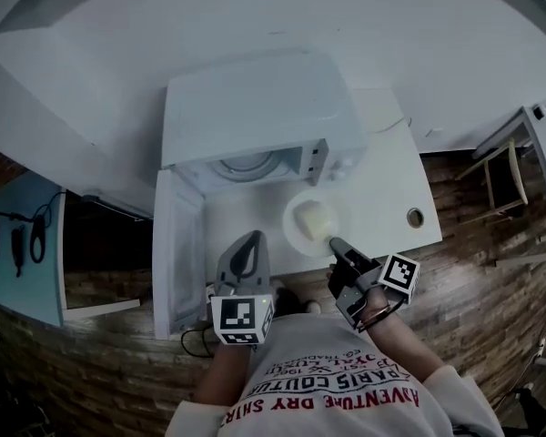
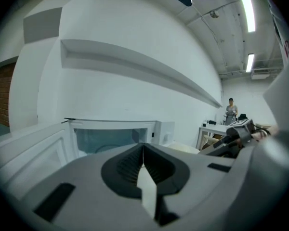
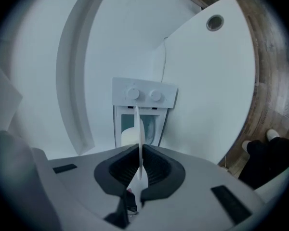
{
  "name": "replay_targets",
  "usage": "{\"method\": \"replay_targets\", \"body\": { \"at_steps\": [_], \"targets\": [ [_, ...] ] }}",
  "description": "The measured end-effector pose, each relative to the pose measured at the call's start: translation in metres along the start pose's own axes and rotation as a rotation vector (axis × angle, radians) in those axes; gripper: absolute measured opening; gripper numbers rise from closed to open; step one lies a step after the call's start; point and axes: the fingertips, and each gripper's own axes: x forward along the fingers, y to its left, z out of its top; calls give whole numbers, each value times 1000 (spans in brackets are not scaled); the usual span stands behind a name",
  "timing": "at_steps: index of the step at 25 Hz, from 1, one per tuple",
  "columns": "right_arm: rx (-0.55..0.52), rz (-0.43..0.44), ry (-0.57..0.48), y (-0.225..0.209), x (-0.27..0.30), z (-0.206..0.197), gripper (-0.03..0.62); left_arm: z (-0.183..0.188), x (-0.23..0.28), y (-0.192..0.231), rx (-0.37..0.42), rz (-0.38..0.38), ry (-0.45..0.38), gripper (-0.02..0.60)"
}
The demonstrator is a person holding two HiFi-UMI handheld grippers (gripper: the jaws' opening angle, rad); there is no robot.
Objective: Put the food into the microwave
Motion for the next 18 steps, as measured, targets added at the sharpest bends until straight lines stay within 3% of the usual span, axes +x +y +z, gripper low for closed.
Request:
{"method": "replay_targets", "body": {
  "at_steps": [10, 18],
  "targets": [
    [9, -3, 35, 20, 99, -18, 23, 1, 26, 79, -14, 24, -2, 6],
    [26, -31, -6, 9, 150, -12, 23, -11, 40, 102, -27, 22, 42, 6]
  ]
}}
